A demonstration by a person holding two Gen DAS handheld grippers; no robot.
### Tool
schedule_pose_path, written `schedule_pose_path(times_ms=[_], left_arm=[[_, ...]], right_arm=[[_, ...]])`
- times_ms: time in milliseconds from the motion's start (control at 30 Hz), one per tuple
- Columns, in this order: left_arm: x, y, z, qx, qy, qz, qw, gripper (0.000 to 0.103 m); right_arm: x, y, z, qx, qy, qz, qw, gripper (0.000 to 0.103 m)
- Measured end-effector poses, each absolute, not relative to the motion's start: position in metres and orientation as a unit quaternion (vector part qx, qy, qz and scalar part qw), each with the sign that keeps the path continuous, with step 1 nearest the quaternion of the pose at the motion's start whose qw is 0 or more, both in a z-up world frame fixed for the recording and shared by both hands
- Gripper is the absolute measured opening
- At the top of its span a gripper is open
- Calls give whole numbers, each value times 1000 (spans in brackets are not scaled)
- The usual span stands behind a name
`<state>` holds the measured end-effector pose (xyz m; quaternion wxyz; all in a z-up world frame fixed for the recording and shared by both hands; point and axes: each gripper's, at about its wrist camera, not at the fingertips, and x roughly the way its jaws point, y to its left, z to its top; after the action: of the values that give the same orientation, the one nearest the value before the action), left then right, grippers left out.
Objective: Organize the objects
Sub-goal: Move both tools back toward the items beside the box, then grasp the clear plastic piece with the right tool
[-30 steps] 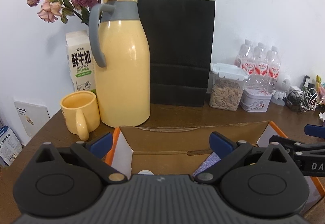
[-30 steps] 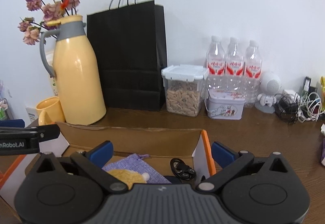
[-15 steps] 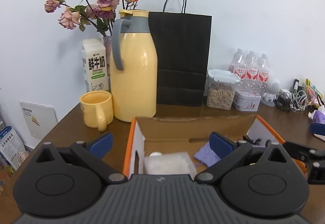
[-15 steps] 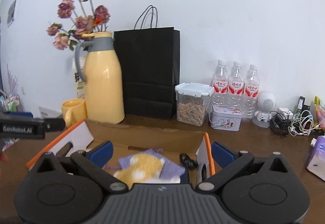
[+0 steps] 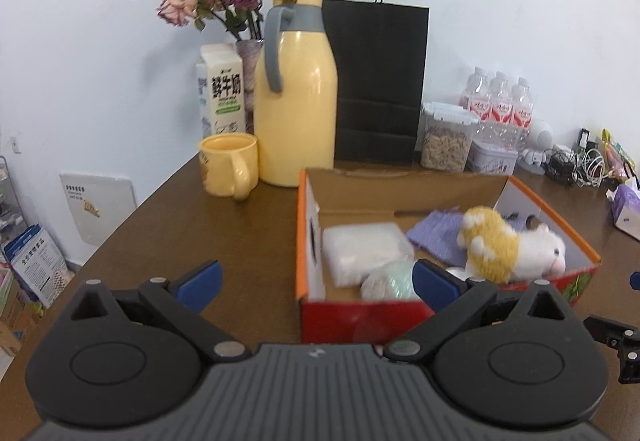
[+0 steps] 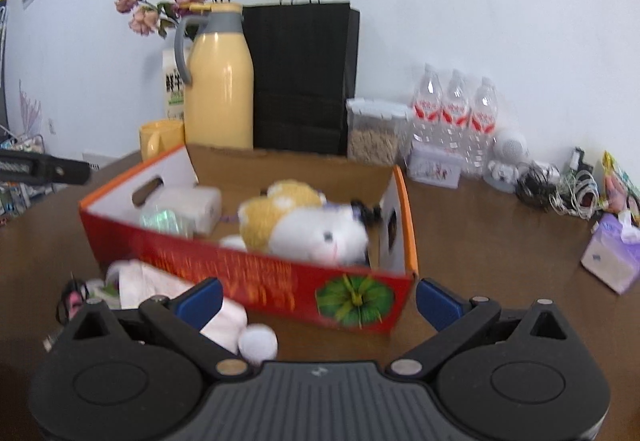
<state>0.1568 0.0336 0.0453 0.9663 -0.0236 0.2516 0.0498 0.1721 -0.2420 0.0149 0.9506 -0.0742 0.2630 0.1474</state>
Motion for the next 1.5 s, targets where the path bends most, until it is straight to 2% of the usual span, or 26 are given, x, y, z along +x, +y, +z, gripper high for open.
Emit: schedule_pose_path(times_ms=[267,467,667,800,1033,1100,1333,1500], left_arm=[[130,47,28,-31,273,58,960,103],[117,52,18,-38,284,62,956,103],[107,49,15,-40,284,57,956,103],[107,46,13,-38,289,55,955,103],[109,43,10,-37,294,54,954,103],[109,42,9,-37,294,53,954,103],[110,39,7,-38,297,51,953,103],[111,33,4,-36,300,43,952,103]], right_arm=[[158,-263,-16,-67,304,136,941,89],[157,-266,-29,-64,326,154,931,66],[156,-263,-29,-56,322,174,929,63],[158,-261,-29,-53,324,180,927,54],[164,-252,-30,-64,325,192,924,52],[167,-249,-32,-64,327,194,923,47],[168,-239,-36,-72,321,207,921,39],[161,-231,-36,-89,307,233,918,10]])
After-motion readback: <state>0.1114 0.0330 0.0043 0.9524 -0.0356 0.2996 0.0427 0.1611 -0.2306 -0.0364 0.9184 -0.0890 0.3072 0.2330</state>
